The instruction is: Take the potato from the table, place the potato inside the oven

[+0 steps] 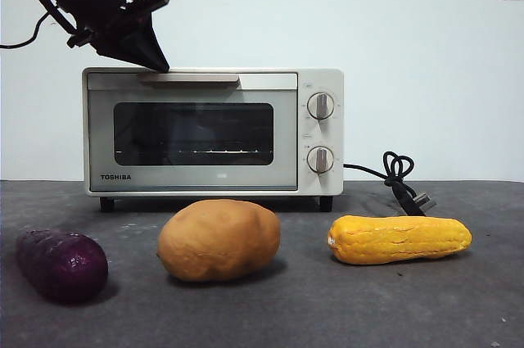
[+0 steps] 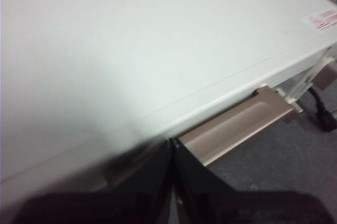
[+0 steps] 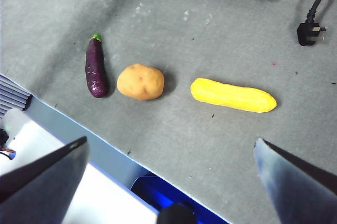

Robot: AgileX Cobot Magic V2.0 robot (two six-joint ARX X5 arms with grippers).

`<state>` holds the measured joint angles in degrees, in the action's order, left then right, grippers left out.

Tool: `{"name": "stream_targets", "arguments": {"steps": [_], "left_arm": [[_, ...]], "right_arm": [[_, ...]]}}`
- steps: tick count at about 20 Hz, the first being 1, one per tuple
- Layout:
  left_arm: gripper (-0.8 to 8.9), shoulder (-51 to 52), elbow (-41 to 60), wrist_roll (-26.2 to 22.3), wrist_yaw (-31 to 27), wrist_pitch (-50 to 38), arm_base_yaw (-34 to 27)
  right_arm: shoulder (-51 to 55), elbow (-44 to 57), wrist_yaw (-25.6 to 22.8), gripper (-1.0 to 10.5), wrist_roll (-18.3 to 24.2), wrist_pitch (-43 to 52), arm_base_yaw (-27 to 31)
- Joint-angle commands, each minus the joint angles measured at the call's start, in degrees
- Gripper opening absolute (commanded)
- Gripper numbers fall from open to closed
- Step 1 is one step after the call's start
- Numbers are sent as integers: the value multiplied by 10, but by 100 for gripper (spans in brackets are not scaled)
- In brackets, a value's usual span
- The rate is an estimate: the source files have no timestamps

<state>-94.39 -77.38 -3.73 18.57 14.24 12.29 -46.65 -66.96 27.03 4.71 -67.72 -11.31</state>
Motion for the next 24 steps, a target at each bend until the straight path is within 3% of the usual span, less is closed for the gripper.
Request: {"name": "stream_targets", "arguments": {"steps": [1,6,17,24], "left_arm": [[-8,-21,0,-11,-4,1,2],[-8,-38,0,-23,-5,51,8],[-8,-35,0,-54,28,295,57],[-7,-35,0,-55,28,343,80]], "right_arm": [[0,-1,1,661,-4,1,-1],[0,-1,1,661,-3,-3,-1],[-3,-1,1,661,-3,0,-1],[-12,-1,1,661,-3,0,-1]]}}
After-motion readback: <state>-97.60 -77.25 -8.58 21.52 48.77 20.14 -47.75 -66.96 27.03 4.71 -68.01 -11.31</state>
